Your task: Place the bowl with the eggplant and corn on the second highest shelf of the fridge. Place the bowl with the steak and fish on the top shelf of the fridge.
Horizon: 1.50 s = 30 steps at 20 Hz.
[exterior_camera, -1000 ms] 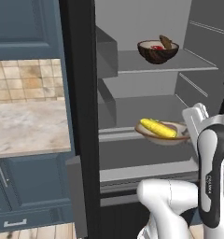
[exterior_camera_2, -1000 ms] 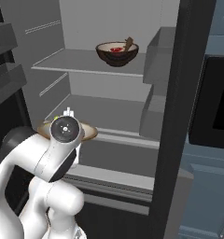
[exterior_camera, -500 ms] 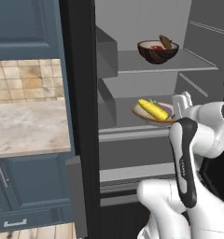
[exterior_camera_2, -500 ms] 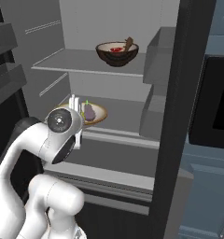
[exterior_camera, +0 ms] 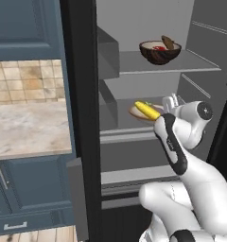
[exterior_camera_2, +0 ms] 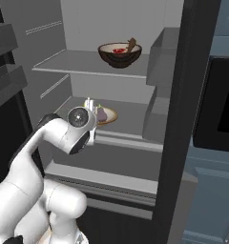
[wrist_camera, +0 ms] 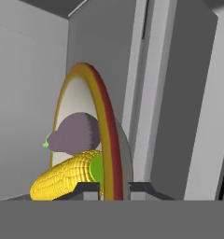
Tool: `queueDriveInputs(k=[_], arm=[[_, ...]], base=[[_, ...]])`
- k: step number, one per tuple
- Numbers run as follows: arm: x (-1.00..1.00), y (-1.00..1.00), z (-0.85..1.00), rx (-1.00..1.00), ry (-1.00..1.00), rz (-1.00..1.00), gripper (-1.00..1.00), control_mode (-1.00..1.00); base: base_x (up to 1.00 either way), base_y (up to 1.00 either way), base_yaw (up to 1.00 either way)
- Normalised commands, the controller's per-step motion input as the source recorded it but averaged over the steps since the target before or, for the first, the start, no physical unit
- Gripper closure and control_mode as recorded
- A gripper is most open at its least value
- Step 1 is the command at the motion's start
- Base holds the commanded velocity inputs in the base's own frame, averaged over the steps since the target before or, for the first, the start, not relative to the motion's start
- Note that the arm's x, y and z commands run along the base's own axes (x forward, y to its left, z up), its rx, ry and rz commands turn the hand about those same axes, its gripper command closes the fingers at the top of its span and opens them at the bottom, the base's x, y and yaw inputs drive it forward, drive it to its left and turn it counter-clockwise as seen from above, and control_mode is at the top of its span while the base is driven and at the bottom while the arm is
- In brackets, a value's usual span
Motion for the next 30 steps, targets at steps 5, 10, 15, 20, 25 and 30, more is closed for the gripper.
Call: queueDriveInputs(k=[5,10,15,20,25,30], arm=[[0.70,-0.01,-0.46,-0.04,0.04,0.00,1.00,-1.00],[0.65,0.00,-0.43,-0.08,0.00,0.00,1.00,-1.00],[0.79,0.00,-0.27,-0.04,0.00,0.00,1.00,-1.00],[0.88,0.00,-0.32,-0.04,0.02,0.00,1.00,-1.00],[0.82,-0.02,-0.29,-0.04,0.03,0.00,1.00,-1.00],[-0.09,0.02,0.35,0.00,0.00,-0.01,-1.00,-1.00]], base=[[0.00,0.00,0.00],[0.00,0.00,0.00],[0.00,0.00,0.00],[0.00,0.00,0.00],[0.00,0.00,0.00],[0.00,0.00,0.00]])
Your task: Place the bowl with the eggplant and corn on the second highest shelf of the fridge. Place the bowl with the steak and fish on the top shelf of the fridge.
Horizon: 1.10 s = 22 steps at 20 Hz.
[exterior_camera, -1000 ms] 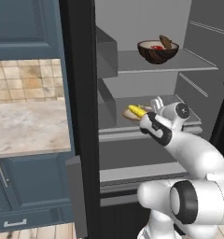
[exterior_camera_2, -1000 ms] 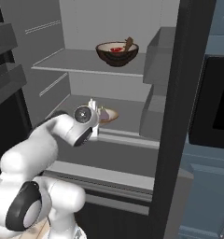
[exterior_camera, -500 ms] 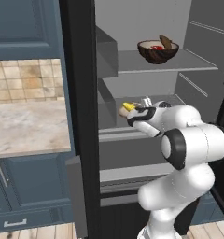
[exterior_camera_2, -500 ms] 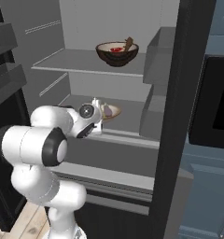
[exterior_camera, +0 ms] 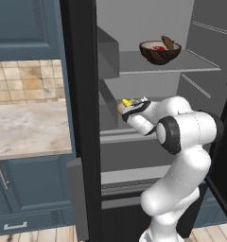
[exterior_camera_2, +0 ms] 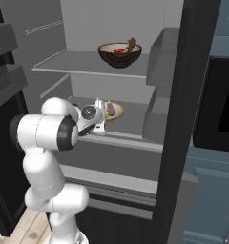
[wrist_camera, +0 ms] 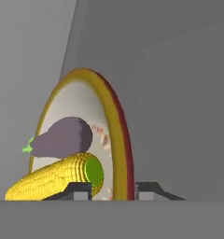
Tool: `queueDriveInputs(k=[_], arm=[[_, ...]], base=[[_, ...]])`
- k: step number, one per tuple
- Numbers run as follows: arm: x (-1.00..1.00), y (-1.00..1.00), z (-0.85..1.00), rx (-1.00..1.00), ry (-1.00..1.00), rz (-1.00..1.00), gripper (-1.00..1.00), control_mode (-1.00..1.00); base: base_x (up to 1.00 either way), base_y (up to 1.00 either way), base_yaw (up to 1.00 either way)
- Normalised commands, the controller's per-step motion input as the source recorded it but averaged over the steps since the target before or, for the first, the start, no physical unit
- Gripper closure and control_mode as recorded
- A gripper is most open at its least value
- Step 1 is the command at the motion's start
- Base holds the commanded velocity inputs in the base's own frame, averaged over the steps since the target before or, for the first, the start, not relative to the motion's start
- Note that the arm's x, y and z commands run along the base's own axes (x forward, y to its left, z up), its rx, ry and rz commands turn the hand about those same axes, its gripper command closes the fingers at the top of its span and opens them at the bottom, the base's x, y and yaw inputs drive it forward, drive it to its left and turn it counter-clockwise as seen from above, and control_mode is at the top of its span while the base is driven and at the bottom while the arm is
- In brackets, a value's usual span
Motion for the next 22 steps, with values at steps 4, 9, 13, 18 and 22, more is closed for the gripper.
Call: queueDriveInputs(k=[4,9,13,18,22], arm=[[-0.19,0.00,1.00,0.00,-0.07,-0.11,-1.00,-1.00],[-0.58,0.12,1.00,0.00,-0.04,-0.14,-1.00,-1.00],[-0.46,0.21,1.00,-0.01,-0.13,-0.12,-1.00,-1.00],[-0.45,0.27,1.00,-0.01,-0.05,-0.07,-1.00,-1.00],[-0.43,0.26,1.00,-0.03,-0.01,-0.02,-1.00,-1.00]], base=[[0.00,0.00,0.00],[0.00,0.00,0.00],[0.00,0.00,0.00],[0.00,0.00,0.00],[0.00,0.00,0.00]])
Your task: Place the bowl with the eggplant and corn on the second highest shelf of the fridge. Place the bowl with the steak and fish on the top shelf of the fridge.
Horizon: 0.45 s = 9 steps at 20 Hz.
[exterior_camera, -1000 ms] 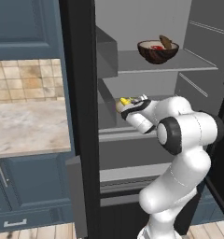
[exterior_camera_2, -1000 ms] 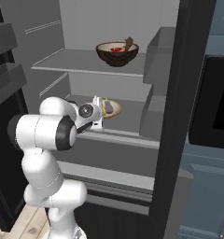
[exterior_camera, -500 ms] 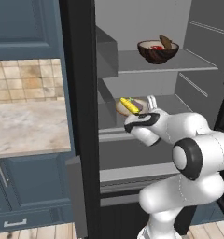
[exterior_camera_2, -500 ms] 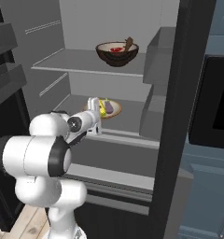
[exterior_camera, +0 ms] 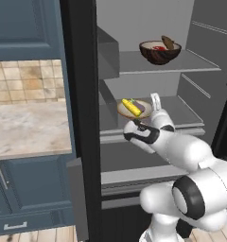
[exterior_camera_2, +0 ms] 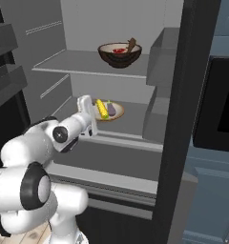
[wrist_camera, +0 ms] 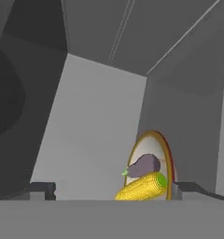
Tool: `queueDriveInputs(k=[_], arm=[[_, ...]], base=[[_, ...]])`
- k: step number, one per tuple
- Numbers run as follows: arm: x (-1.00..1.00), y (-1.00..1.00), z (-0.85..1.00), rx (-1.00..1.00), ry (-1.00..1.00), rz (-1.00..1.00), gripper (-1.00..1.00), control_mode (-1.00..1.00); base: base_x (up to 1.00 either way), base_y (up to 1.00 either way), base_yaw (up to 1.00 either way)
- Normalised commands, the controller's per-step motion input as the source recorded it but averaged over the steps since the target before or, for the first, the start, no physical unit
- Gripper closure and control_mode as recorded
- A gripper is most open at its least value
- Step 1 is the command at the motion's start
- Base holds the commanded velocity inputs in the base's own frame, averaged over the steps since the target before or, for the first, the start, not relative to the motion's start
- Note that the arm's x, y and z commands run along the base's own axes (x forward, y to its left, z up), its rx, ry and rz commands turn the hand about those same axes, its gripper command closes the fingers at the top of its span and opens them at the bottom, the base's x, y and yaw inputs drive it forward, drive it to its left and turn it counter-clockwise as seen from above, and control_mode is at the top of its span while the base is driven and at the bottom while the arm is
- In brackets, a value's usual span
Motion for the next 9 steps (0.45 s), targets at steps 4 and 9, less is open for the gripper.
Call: queueDriveInputs(k=[4,9], arm=[[-0.87,0.17,1.00,0.00,0.00,0.00,-1.00,-1.00],[-1.00,0.26,1.00,0.00,0.00,0.00,-1.00,-1.00]], base=[[0.00,0.00,0.00],[0.00,0.00,0.00]])
